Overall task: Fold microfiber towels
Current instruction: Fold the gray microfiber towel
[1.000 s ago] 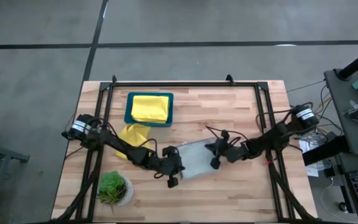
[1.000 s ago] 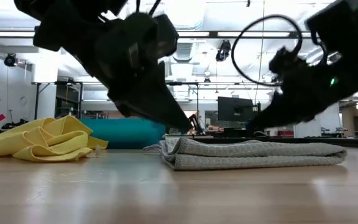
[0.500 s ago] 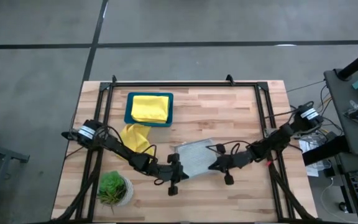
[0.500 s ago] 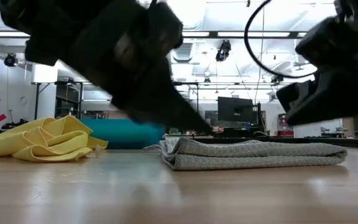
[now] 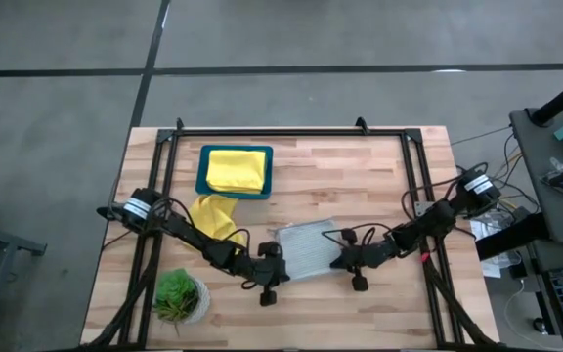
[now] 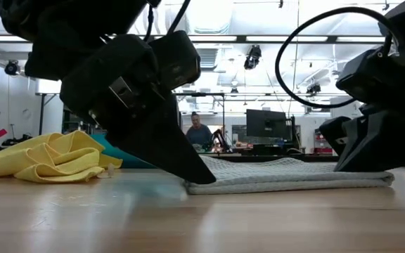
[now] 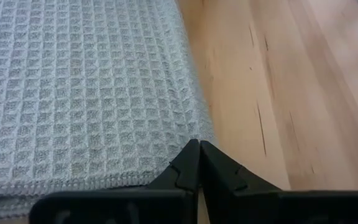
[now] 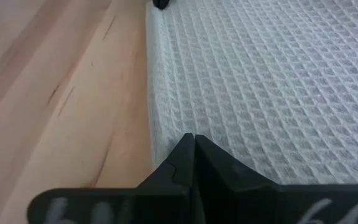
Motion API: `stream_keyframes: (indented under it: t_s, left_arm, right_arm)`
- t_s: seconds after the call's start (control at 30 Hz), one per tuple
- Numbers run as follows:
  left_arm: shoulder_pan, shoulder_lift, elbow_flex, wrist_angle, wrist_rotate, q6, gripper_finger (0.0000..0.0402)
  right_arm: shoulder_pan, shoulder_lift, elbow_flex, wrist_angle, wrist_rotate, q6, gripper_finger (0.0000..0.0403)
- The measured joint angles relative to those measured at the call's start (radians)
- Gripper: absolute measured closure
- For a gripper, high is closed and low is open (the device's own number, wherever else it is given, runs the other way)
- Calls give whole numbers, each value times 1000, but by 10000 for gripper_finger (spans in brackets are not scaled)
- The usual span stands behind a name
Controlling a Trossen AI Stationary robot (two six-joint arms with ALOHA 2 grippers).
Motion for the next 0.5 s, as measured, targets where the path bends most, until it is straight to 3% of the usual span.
stream_keyframes:
  t_s: [0.5]
  left_arm:
    - [-2, -59, 1, -43, 30, 0, 402]
  right_arm:
    - [8, -142, -3, -109, -11, 5, 394]
